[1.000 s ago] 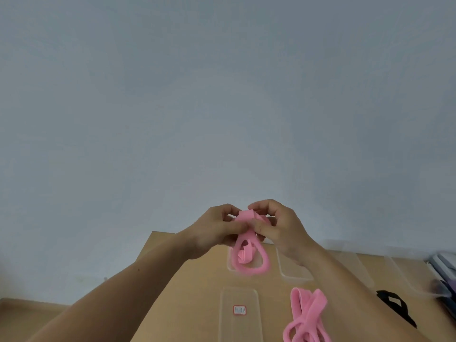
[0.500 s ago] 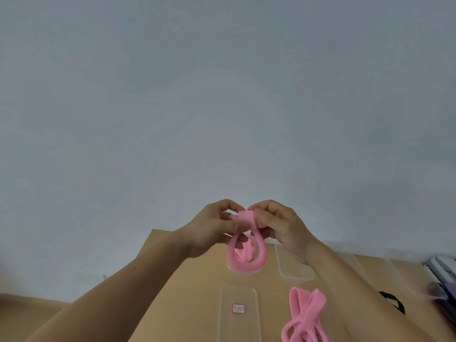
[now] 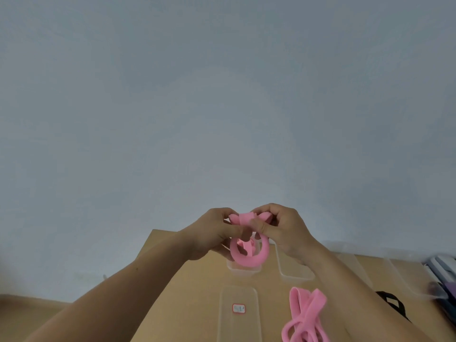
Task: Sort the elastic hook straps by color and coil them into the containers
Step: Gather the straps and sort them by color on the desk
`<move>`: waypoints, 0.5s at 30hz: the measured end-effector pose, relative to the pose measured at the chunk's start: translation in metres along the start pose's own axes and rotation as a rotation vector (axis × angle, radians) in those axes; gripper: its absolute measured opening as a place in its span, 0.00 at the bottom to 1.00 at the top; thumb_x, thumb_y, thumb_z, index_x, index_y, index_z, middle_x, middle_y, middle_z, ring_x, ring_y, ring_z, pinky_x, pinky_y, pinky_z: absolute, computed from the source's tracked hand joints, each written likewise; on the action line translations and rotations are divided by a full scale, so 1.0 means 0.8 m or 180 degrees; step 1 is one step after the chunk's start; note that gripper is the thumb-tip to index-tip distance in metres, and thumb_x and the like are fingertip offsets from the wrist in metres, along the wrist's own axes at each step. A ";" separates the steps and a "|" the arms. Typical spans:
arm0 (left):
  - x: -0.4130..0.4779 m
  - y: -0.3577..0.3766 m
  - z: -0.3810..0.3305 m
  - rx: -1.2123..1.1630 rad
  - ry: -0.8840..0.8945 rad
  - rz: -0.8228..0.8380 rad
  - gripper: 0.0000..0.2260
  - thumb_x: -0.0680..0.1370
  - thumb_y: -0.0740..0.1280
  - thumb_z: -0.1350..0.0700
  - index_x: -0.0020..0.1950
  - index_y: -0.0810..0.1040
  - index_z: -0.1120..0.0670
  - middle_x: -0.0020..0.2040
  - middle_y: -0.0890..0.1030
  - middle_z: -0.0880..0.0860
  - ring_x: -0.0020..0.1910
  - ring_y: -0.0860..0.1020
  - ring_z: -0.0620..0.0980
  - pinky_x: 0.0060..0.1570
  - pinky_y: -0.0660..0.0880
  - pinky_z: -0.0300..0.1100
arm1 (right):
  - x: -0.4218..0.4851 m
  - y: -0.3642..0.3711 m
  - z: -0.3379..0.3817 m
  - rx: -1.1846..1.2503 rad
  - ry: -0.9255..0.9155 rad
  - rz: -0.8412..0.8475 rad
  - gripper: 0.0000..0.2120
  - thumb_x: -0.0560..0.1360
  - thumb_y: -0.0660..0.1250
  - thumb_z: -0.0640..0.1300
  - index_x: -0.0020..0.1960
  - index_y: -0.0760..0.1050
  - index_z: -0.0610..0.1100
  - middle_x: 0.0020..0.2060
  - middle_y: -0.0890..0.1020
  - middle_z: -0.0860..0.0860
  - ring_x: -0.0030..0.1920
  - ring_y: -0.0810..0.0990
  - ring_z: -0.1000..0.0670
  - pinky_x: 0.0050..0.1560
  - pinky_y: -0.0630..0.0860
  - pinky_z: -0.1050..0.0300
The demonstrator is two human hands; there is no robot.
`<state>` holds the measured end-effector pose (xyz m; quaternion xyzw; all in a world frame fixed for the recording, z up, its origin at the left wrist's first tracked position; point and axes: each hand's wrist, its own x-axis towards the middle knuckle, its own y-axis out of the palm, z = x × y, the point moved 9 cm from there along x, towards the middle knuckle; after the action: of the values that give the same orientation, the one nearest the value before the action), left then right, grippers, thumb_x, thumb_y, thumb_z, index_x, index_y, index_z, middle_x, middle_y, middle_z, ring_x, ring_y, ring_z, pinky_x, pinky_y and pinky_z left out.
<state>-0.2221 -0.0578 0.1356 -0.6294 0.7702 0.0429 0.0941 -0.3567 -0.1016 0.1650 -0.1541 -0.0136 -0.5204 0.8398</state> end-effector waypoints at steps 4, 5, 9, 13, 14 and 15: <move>0.000 0.006 -0.002 -0.0514 -0.0101 0.0256 0.17 0.72 0.69 0.57 0.58 0.78 0.64 0.52 0.83 0.62 0.44 0.84 0.59 0.42 0.80 0.47 | -0.002 0.002 -0.001 -0.0080 -0.0068 0.0116 0.12 0.66 0.81 0.47 0.47 0.83 0.52 0.42 0.85 0.53 0.42 0.84 0.52 0.44 0.81 0.59; 0.002 0.002 -0.004 -0.0661 -0.0076 0.0180 0.18 0.72 0.68 0.57 0.59 0.78 0.65 0.52 0.83 0.61 0.45 0.84 0.59 0.42 0.80 0.46 | -0.002 0.001 -0.002 -0.0179 -0.0113 0.0159 0.14 0.66 0.81 0.42 0.47 0.82 0.55 0.43 0.85 0.55 0.43 0.83 0.54 0.45 0.80 0.61; 0.006 -0.009 -0.007 -0.0690 0.0081 -0.0105 0.13 0.77 0.70 0.63 0.59 0.75 0.65 0.48 0.83 0.62 0.41 0.84 0.57 0.38 0.80 0.45 | 0.000 0.001 -0.008 -0.0340 -0.0087 0.0284 0.20 0.66 0.79 0.37 0.48 0.81 0.58 0.42 0.81 0.62 0.42 0.81 0.56 0.44 0.80 0.60; 0.007 -0.014 -0.013 -0.0496 0.0360 -0.0272 0.11 0.76 0.72 0.65 0.57 0.76 0.63 0.49 0.81 0.61 0.38 0.84 0.57 0.36 0.80 0.44 | 0.001 0.000 -0.016 -0.0199 0.0009 0.0321 0.19 0.66 0.78 0.37 0.51 0.80 0.55 0.46 0.82 0.56 0.46 0.82 0.53 0.51 0.82 0.52; 0.007 -0.017 -0.015 -0.0347 0.0473 -0.0338 0.11 0.75 0.73 0.65 0.56 0.76 0.62 0.51 0.80 0.61 0.38 0.84 0.58 0.36 0.80 0.44 | 0.000 0.000 -0.019 -0.0142 0.0057 0.0322 0.19 0.66 0.78 0.39 0.53 0.80 0.54 0.48 0.83 0.54 0.47 0.83 0.52 0.52 0.82 0.50; 0.007 -0.019 -0.018 -0.0164 0.0580 -0.0403 0.11 0.74 0.74 0.64 0.55 0.77 0.60 0.53 0.79 0.61 0.37 0.83 0.58 0.36 0.80 0.44 | 0.001 0.000 -0.022 -0.0057 0.0124 0.0310 0.18 0.66 0.77 0.42 0.54 0.79 0.52 0.50 0.83 0.52 0.48 0.83 0.50 0.52 0.82 0.49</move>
<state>-0.2098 -0.0686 0.1492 -0.6803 0.7329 -0.0008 0.0100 -0.3591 -0.1074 0.1481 -0.1519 0.0149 -0.4819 0.8628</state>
